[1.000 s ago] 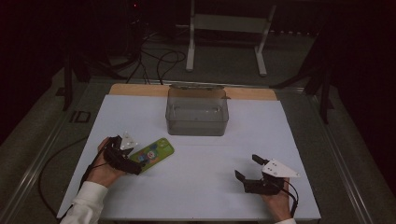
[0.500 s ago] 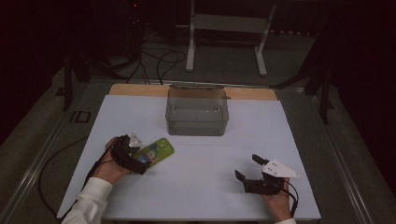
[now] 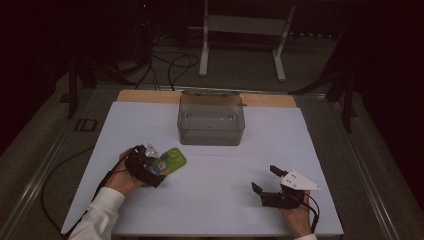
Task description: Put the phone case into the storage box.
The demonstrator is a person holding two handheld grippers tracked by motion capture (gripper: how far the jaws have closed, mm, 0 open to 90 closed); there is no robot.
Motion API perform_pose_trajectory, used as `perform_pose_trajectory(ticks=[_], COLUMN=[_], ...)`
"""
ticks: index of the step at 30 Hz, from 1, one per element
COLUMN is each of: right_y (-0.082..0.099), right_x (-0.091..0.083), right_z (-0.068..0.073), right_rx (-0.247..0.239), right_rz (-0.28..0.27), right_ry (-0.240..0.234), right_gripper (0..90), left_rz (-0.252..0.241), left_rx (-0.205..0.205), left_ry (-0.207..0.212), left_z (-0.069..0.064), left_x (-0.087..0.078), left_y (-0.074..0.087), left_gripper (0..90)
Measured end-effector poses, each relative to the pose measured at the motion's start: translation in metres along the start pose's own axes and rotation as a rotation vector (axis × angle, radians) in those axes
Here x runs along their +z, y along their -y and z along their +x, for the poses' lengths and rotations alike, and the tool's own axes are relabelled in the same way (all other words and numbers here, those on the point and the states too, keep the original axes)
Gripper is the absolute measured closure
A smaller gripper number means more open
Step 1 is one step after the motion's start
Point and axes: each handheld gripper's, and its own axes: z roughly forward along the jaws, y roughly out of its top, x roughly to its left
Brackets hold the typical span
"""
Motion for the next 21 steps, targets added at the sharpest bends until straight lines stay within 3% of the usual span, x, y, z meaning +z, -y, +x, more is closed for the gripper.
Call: perform_pose_trajectory(ticks=[2, 9, 21], right_y=[-0.0001, 0.0, 0.0], right_x=[0.0001, 0.0, 0.0004], right_z=[0.0001, 0.0, 0.0002], right_rx=[0.0, 0.0, 0.002], right_rz=[0.001, 0.0, 0.001], right_ry=[0.0, 0.0, -0.002], right_gripper=[10.2, 10.2, 10.2], left_rz=[0.01, 0.053, 0.108], left_rx=[-0.002, -0.021, -0.041], left_ry=[0.019, 0.017, 0.062], left_z=[0.0005, 0.0052, 0.0089], left_x=[0.0016, 0.0063, 0.0084], left_y=[-0.0003, 0.0003, 0.0006], left_gripper=[5.8, 13.6, 13.7])
